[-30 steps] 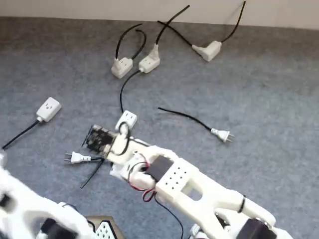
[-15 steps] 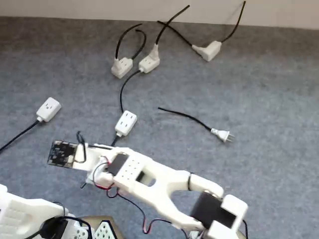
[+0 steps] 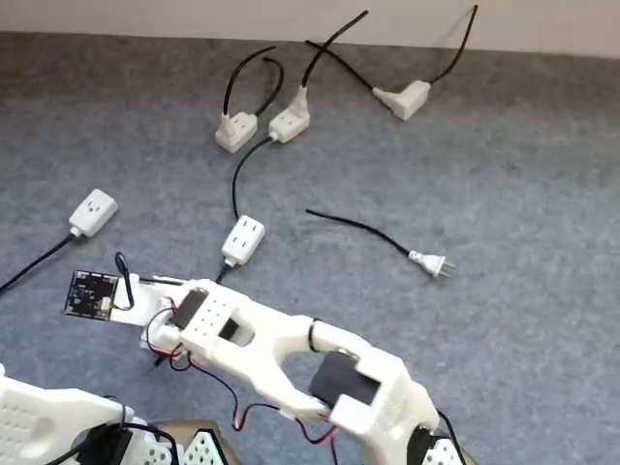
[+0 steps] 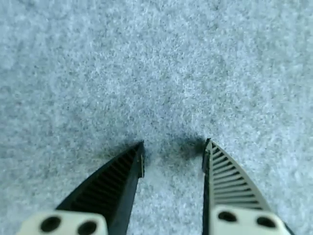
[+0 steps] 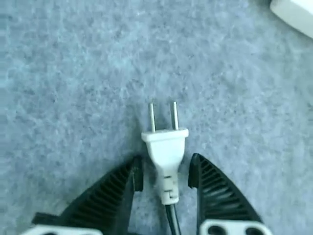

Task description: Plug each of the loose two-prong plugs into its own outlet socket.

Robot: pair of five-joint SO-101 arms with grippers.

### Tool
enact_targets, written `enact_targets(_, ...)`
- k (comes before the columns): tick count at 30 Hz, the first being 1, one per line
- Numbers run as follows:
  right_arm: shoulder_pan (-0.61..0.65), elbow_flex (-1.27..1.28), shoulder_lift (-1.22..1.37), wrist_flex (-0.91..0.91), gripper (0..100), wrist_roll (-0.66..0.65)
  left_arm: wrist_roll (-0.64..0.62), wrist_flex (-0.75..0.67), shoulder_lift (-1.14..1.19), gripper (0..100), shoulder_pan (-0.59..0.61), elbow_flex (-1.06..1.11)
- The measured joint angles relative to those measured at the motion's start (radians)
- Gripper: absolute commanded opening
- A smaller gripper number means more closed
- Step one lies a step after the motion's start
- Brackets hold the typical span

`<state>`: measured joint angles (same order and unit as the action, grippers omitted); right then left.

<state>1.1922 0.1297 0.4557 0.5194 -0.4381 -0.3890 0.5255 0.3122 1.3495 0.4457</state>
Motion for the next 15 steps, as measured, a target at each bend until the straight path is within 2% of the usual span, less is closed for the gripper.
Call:
enact_targets(5, 0.002, -0.123, 0.089, 0.057, 15.3, -0.005, 0.0, 0.0, 0.003, 21, 0.0, -0.002)
enact_targets(10, 0.002, -0.273, 0.196, 0.141, 2.2, -0.006, 0.0, 0.0, 0.003, 21, 0.0, -0.002)
enact_targets(15, -0.003, -0.479, 0.292, 0.316, 1.5, -0.006, 0.0, 0.0, 0.003, 21, 0.0, -0.005)
